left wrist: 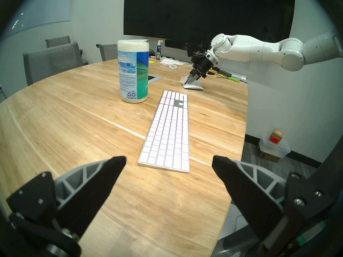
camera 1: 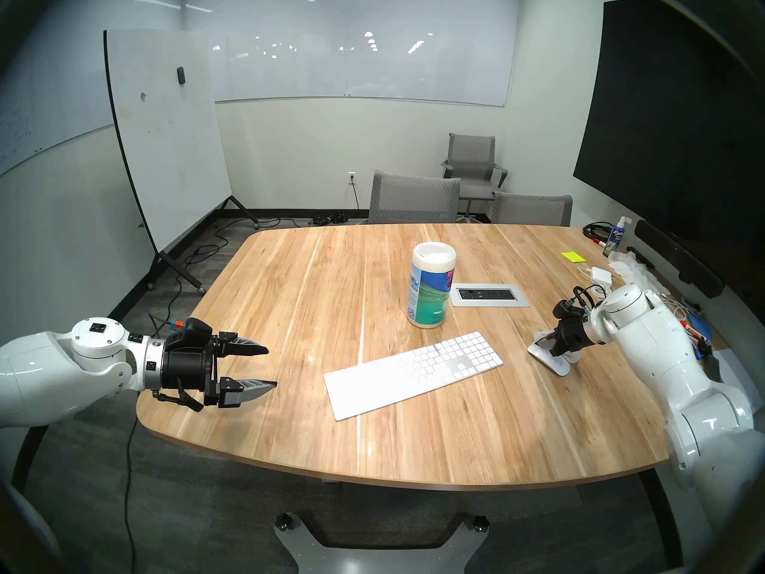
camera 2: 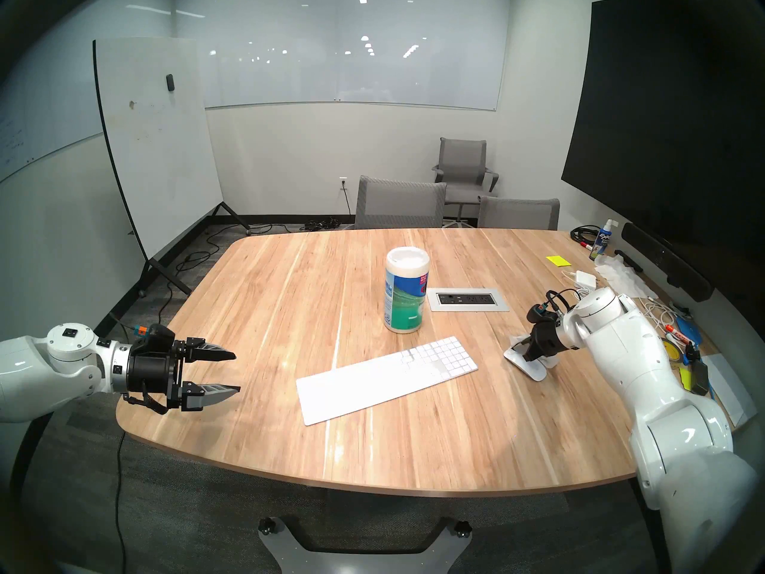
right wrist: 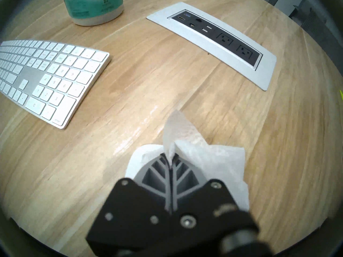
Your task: Wipe the keyboards and mice with a disinfecting wipe, then set the wipe down
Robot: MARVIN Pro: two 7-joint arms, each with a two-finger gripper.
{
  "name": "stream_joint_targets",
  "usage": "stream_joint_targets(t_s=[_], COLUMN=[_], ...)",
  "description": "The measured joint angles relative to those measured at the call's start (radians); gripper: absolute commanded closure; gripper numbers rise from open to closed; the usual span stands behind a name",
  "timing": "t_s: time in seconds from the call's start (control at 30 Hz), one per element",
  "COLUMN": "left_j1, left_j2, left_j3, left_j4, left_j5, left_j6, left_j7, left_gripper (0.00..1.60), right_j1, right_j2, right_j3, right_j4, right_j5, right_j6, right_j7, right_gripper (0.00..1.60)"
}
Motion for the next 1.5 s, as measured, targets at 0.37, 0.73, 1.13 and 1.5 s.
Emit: stream_joint_targets(t_s=[0.37, 0.73, 1.13, 1.5], left_j1=[-0.001, -0.002, -0.003, -0.003], left_j2=[0.000, 0.000, 0.000, 0.000], left_j3=[0.001, 0.002, 0.003, 0.003], left_j4=[0.000, 0.000, 0.000, 0.000], left_j5=[0.000, 0.000, 0.000, 0.000], left_j6=[0.000, 0.000, 0.000, 0.000], left_j7=[0.000, 0.000, 0.000, 0.000], left_gripper=[0.00, 0.00, 0.00, 0.00], right_j1=[-0.007, -0.023, -0.118, -0.168], right_j2=[0.054, 0.101, 0.142, 0.152], right_j3=[0.025, 0.059, 0.094, 0.105], right_j4=[0.003, -0.017, -0.134, -0.169], right_j5=[0.001, 0.019, 0.047, 0.050], right_j6=[-0.021, -0.026, 0.012, 0.020], right_j7=[0.059, 0.116, 0.162, 0.176], right_gripper=[1.60, 1.60, 1.60, 1.60])
